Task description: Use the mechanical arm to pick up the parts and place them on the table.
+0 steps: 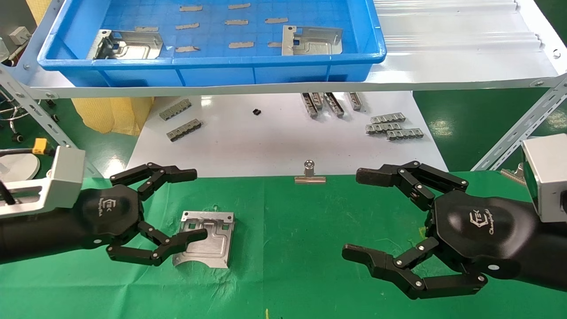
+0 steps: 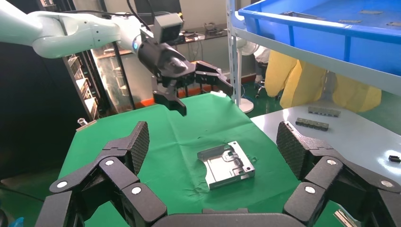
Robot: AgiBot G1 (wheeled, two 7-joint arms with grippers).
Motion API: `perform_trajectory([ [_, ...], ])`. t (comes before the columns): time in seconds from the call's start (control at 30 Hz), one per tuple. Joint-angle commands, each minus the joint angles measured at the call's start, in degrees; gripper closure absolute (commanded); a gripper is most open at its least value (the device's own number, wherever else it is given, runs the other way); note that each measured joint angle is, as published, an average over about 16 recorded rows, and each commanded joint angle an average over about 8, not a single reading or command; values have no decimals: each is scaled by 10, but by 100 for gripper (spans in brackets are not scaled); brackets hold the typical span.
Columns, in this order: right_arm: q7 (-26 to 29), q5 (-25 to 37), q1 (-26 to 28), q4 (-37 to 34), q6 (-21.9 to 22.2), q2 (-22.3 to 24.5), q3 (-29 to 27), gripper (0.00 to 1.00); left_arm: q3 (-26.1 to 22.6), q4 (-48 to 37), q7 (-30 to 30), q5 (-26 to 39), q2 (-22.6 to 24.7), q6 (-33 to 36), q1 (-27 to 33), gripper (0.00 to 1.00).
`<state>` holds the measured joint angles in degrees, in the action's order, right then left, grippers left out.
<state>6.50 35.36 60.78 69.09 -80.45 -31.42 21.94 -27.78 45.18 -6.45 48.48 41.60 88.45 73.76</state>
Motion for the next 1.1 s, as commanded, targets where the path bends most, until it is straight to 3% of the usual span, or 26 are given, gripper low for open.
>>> perform_trajectory([
  [0.03, 0, 0, 0, 0, 0, 0, 0, 0, 10, 23, 14, -5, -5, -2, -10, 0],
  [0.8, 0, 0, 0, 0, 0, 0, 0, 0, 116, 280, 168, -65, -65, -27, -120, 0],
  [1.1, 0, 0, 0, 0, 0, 0, 0, 0, 127, 306, 180, -73, -71, -30, -132, 0],
])
